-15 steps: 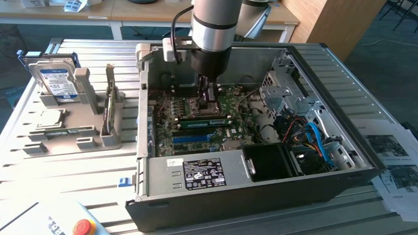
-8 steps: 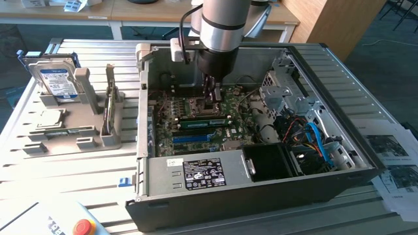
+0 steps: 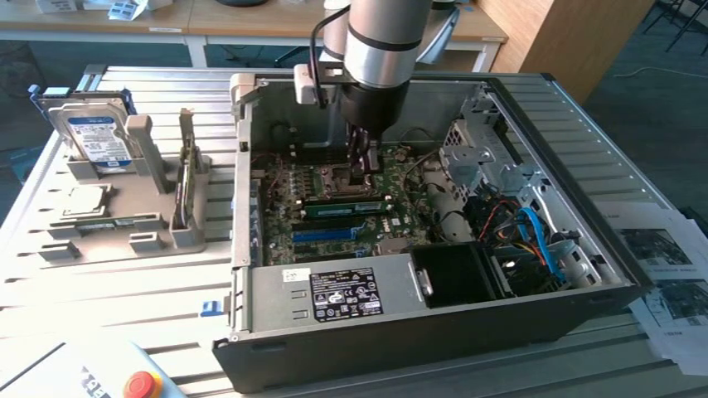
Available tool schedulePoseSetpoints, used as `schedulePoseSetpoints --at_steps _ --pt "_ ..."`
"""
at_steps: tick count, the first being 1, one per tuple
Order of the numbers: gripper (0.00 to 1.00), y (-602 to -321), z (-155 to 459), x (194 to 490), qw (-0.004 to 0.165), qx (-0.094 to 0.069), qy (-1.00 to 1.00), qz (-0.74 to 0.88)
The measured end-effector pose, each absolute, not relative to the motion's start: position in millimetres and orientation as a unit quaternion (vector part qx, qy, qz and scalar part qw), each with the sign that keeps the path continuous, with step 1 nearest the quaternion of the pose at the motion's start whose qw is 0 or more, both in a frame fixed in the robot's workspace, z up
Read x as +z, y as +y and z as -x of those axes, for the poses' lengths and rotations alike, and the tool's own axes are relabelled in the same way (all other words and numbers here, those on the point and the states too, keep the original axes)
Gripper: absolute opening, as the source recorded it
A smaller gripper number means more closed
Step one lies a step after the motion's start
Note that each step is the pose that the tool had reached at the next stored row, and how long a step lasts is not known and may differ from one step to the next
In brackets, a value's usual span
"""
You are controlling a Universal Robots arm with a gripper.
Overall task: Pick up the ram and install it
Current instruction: 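Press down the ram until it locks into place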
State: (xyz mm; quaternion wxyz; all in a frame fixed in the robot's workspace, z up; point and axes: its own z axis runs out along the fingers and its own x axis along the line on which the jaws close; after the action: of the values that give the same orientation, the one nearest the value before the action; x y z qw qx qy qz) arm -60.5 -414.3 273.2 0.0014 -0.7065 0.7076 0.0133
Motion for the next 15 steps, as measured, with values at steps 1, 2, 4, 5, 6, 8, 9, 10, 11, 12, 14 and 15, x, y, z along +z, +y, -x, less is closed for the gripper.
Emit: schedulePoseSetpoints --at_steps 1,2,4,5,6,8,9,10,11,12,14,15 --pt "0.1 -414 61 273 0.001 0.013 0.708 0.706" --pt "0.1 -414 60 274 0.001 0.013 0.708 0.706" --pt "0.1 -414 60 276 0.001 0.013 0.708 0.706" --pt "0.1 -414 61 278 0.001 0.013 0.708 0.706" --pt "0.1 -414 60 281 0.001 0.013 0.708 0.706" --pt "0.1 -414 60 286 0.001 0.013 0.708 0.706" --pt "0.1 -414 60 290 0.001 0.013 0.708 0.706" --pt "0.1 -414 60 293 0.001 0.014 0.708 0.706" --pt "0.1 -414 60 296 0.001 0.014 0.708 0.706" --pt "0.1 -414 60 298 0.001 0.014 0.708 0.706" --pt "0.1 -414 60 304 0.001 0.014 0.708 0.706" --pt "0.1 -414 60 307 0.001 0.014 0.708 0.706"
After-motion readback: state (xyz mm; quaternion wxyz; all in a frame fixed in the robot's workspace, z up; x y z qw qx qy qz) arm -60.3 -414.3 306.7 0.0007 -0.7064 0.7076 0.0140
